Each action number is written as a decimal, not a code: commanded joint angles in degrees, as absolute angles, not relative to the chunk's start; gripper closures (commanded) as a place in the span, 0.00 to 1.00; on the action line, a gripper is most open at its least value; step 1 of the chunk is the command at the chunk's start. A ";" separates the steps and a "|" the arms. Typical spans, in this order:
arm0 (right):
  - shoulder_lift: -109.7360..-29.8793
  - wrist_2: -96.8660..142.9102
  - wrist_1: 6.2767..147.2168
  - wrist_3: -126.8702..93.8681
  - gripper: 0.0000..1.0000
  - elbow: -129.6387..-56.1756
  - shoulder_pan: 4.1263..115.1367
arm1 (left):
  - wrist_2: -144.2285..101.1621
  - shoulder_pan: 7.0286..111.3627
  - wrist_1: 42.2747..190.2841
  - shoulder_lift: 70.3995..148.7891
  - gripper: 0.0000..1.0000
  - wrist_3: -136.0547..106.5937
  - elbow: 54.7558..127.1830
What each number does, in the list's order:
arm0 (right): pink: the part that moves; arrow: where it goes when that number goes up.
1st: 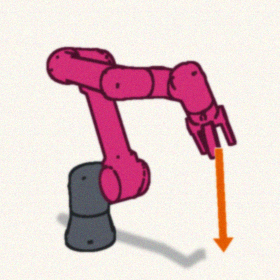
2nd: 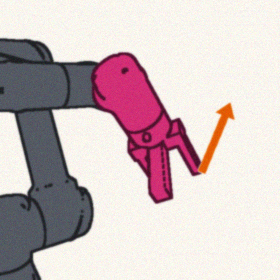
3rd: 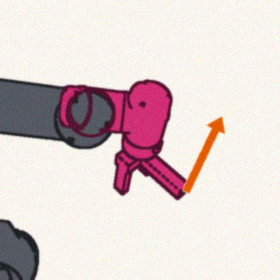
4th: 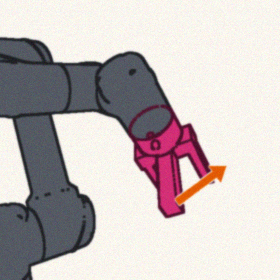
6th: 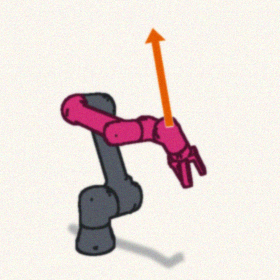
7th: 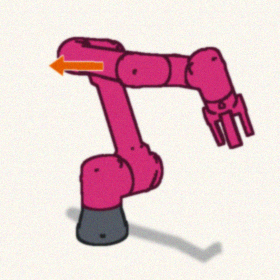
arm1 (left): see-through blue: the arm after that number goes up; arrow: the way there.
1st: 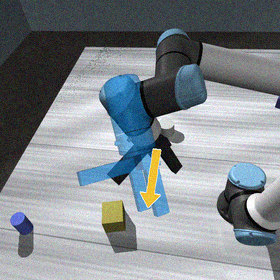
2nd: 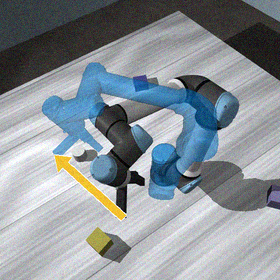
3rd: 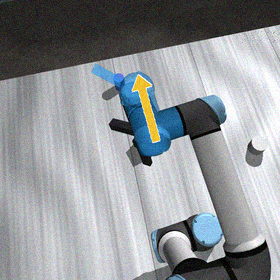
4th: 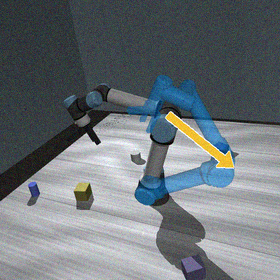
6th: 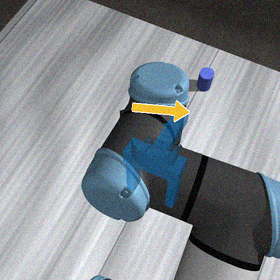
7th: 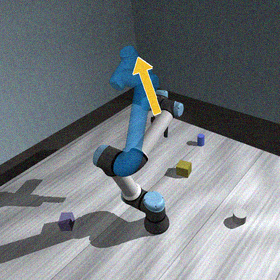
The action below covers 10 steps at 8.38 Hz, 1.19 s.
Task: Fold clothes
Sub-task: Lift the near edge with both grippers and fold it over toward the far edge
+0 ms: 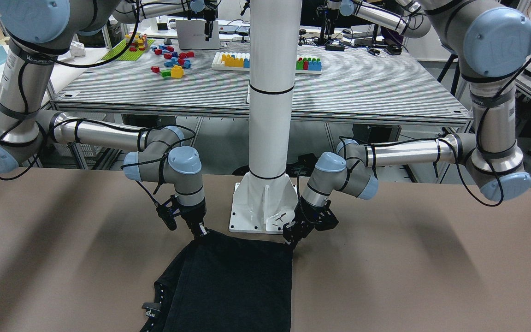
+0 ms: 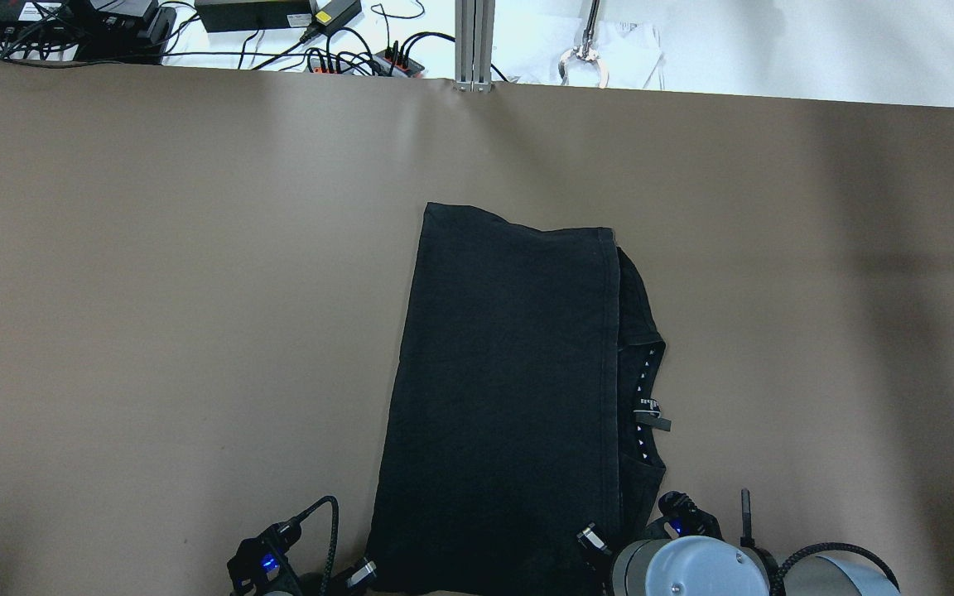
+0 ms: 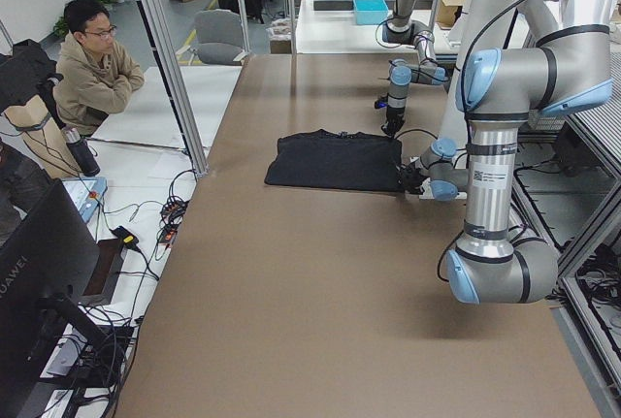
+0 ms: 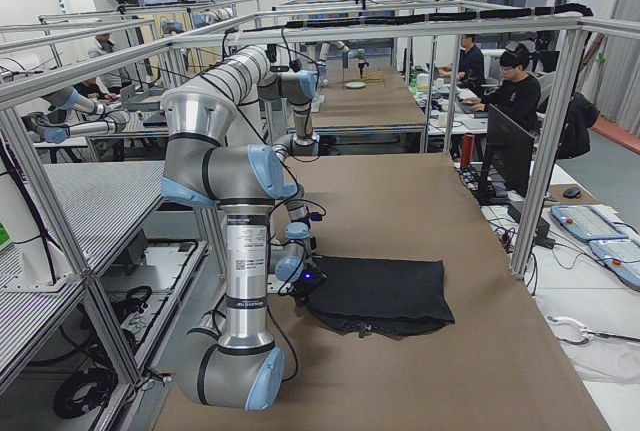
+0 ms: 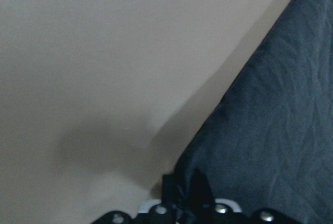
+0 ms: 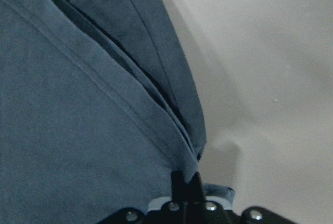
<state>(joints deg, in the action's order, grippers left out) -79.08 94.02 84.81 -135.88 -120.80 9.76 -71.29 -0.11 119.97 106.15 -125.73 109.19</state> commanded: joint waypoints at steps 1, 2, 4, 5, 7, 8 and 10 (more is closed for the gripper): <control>-79.28 94.13 84.81 -135.88 1.00 -121.46 9.84 | -71.72 -0.18 119.88 106.26 1.00 -126.30 111.52; -79.54 94.13 84.81 -135.88 1.00 -122.86 9.84 | -72.07 0.35 119.88 105.65 1.00 -125.95 114.23; -79.46 94.39 84.81 -135.88 1.00 -128.64 10.89 | -77.65 5.94 117.36 105.46 1.00 -125.60 120.91; -78.93 94.57 85.25 -135.79 1.00 -130.67 14.29 | -82.22 11.54 112.81 106.69 1.00 -125.42 122.33; -77.79 102.87 85.25 -135.62 1.00 -129.47 24.56 | -91.37 22.71 109.27 111.16 1.00 -124.64 121.38; -76.39 106.31 85.34 -135.44 1.00 -127.55 28.96 | -95.15 28.59 106.72 114.66 1.00 -121.84 120.68; -72.00 107.84 85.43 -134.74 1.00 -121.49 34.60 | -98.96 35.22 105.20 121.78 1.00 -120.76 113.42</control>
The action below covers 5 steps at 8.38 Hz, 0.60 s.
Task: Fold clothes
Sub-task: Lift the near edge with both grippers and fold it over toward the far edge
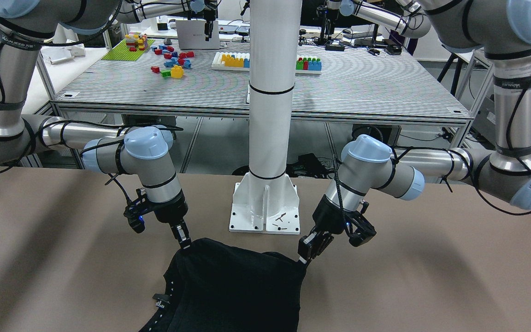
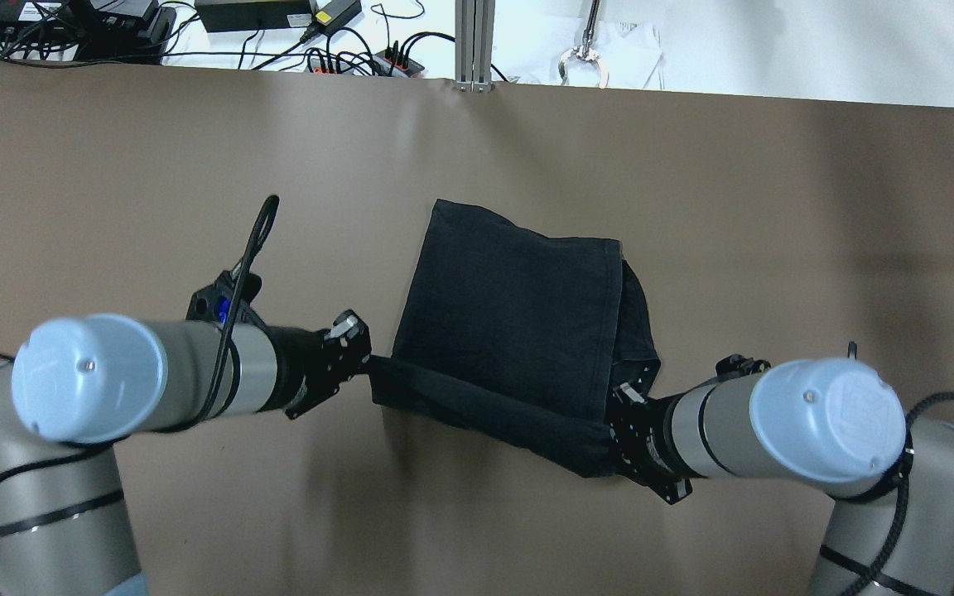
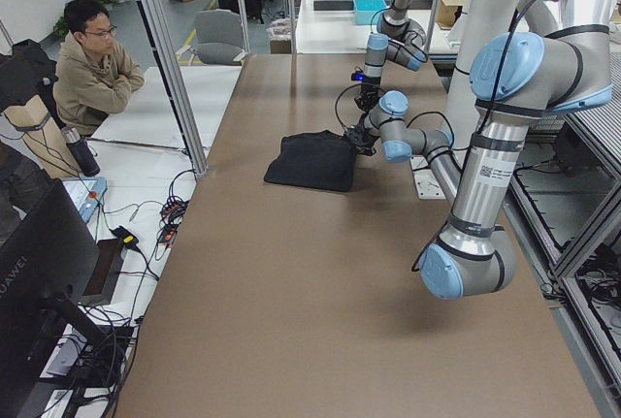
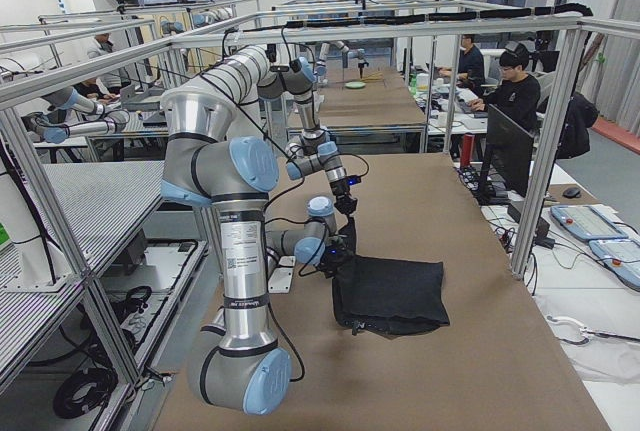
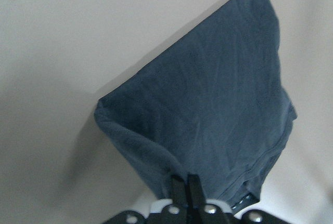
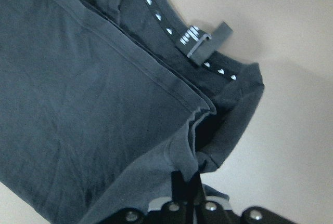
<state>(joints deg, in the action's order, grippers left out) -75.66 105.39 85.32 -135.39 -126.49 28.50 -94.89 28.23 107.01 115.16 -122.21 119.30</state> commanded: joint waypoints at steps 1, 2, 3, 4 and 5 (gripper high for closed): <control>-69.98 107.84 85.34 -134.21 1.00 -118.07 37.15 | -99.05 37.33 105.47 126.17 1.00 -120.67 107.55; -67.70 107.93 85.34 -132.29 1.00 -114.91 38.48 | -99.14 39.09 105.82 130.21 1.00 -119.63 101.31; -66.63 108.10 85.17 -130.62 1.00 -112.44 39.80 | -99.14 40.68 106.08 133.30 1.00 -118.75 96.38; -65.66 108.54 85.08 -128.60 1.00 -109.80 41.03 | -99.66 42.00 107.39 137.07 1.00 -118.31 90.50; -63.74 109.24 85.08 -126.15 1.00 -106.21 43.39 | -99.67 43.14 111.49 141.72 1.00 -118.30 81.56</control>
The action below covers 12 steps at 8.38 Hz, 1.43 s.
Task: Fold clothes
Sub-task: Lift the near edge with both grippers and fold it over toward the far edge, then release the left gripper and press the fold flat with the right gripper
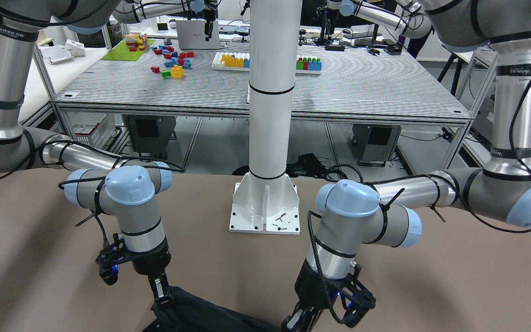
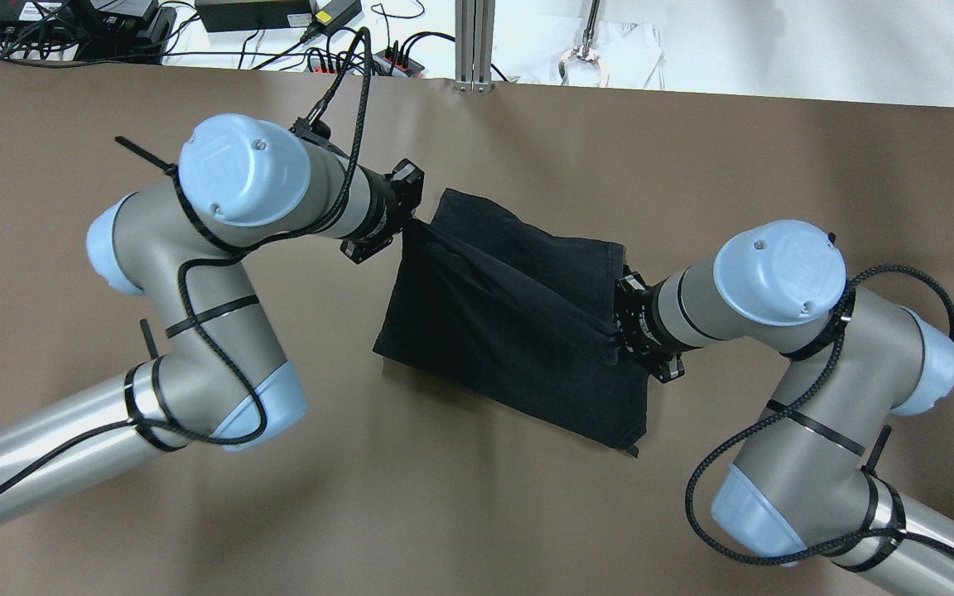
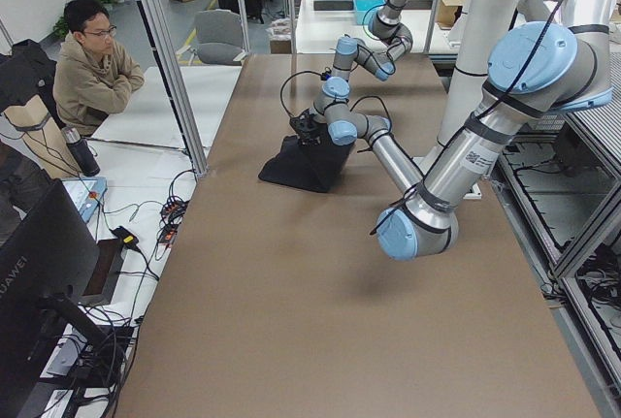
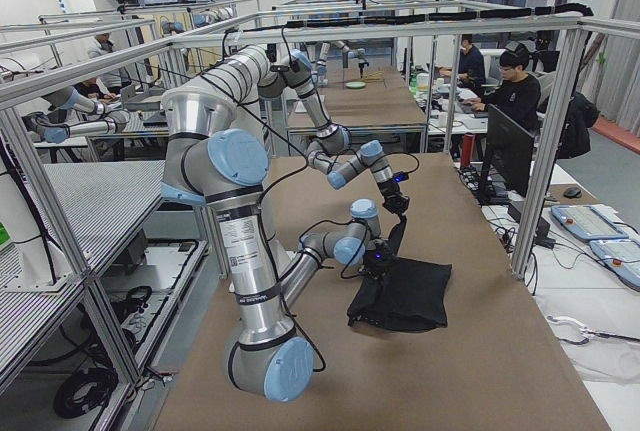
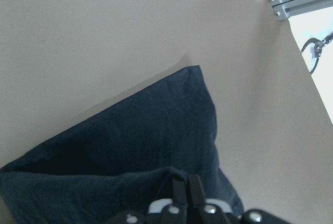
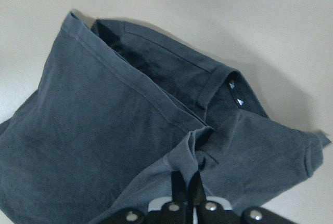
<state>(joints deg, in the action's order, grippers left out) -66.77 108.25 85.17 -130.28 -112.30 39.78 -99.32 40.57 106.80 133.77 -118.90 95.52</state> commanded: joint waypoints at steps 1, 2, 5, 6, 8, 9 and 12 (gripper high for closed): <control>-60.59 110.90 84.12 -122.56 1.00 -99.73 45.59 | -99.41 44.37 117.45 146.81 1.00 -118.13 69.99; -57.69 110.92 80.46 -119.91 0.64 -92.01 46.49 | -98.88 44.91 122.21 150.00 1.00 -116.65 60.83; -50.55 110.57 73.83 -107.54 0.05 -78.67 50.17 | -93.87 45.18 124.36 150.03 0.00 -107.93 56.17; -50.71 110.74 73.74 -104.71 0.05 -78.66 51.75 | -93.87 45.26 124.37 150.12 0.00 -107.93 56.25; -50.98 110.83 73.74 -99.96 0.05 -78.58 52.99 | -93.87 45.35 124.36 150.12 0.00 -107.49 56.51; -50.89 111.00 73.65 -99.15 0.05 -78.92 53.17 | -94.04 45.35 124.45 150.20 0.00 -106.62 57.04; -50.45 108.57 74.26 -98.70 0.05 -84.71 44.52 | -94.83 46.40 124.28 150.12 0.00 -105.13 58.53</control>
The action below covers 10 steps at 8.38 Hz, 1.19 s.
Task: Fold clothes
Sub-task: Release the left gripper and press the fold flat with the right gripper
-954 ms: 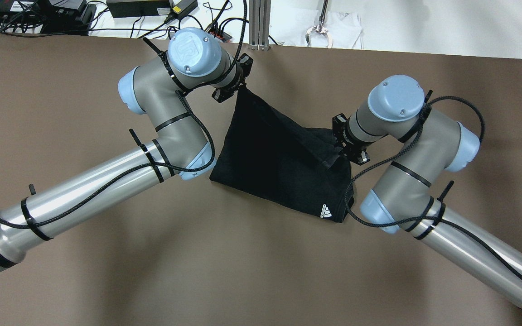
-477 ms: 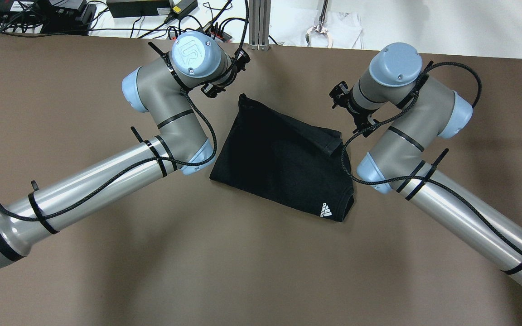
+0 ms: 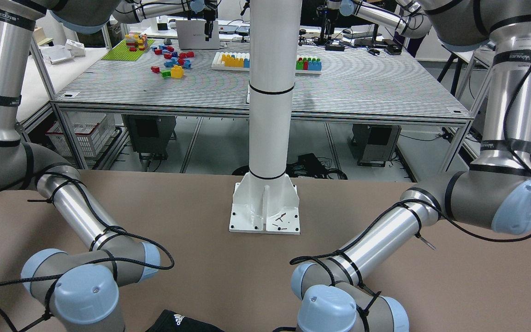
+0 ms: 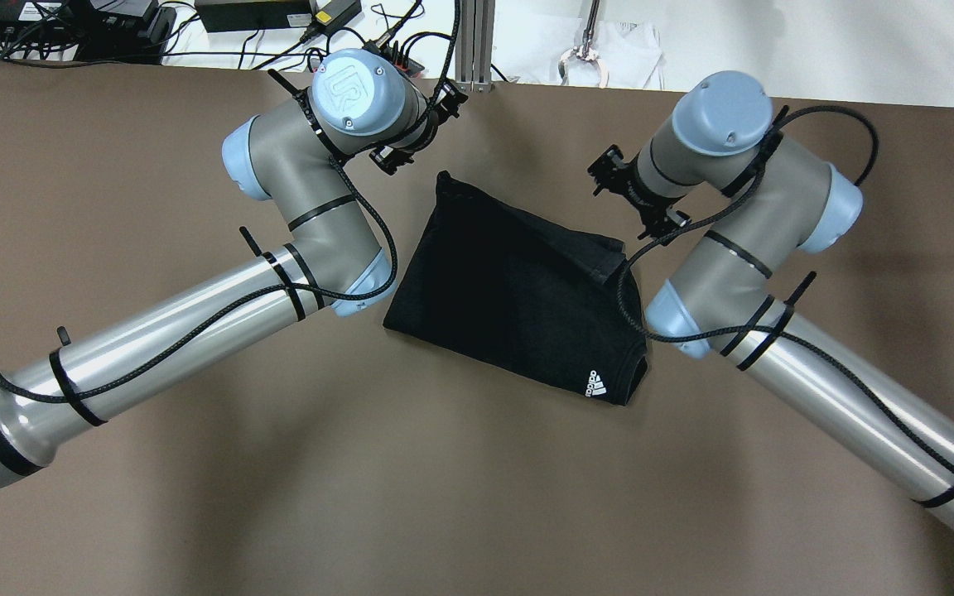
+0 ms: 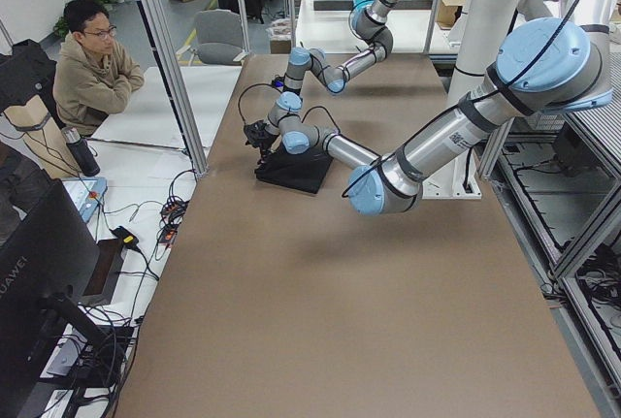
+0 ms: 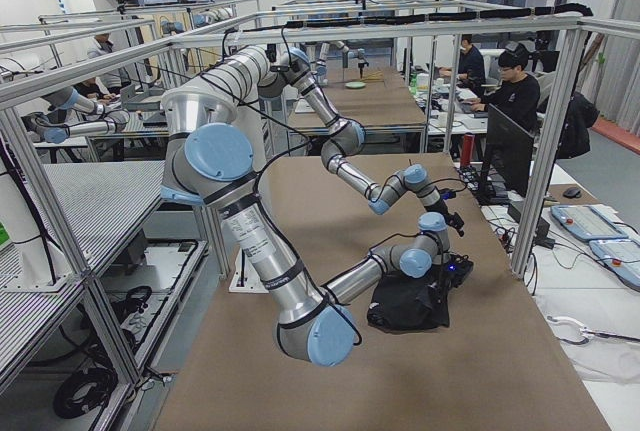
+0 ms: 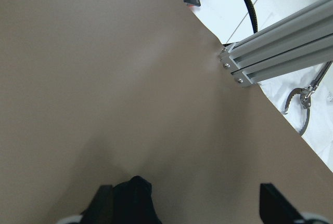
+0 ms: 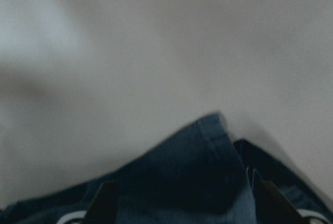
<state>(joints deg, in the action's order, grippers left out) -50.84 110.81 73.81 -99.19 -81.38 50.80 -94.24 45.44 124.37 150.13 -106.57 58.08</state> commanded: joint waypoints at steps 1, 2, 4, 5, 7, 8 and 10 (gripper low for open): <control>-50.36 105.41 74.35 -98.44 0.05 -85.60 41.60 | -96.23 47.54 124.19 149.77 0.00 -102.33 59.23; -49.75 102.25 75.83 -95.48 0.05 -86.13 38.35 | -98.33 49.11 124.10 148.90 0.00 -100.65 59.67; -46.86 95.74 79.79 -88.37 0.05 -82.30 35.08 | -101.24 51.23 124.10 146.79 0.00 -99.67 61.69; -44.41 95.63 79.80 -87.11 0.05 -77.57 35.16 | -101.34 51.33 123.84 146.26 0.00 -99.67 62.57; -43.68 92.05 79.28 -81.50 0.05 -73.75 37.42 | -101.16 51.42 123.84 145.90 0.00 -99.84 63.02; -43.68 90.89 77.36 -79.30 0.05 -70.17 38.75 | -101.16 51.33 123.92 145.55 0.00 -100.10 63.02; -43.68 90.88 74.63 -72.70 0.05 -66.29 43.84 | -100.64 51.24 124.36 144.32 0.00 -100.28 63.10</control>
<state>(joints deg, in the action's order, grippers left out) -43.75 91.44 77.05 -78.04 -70.33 39.70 -101.00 51.33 124.03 145.39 -100.04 62.98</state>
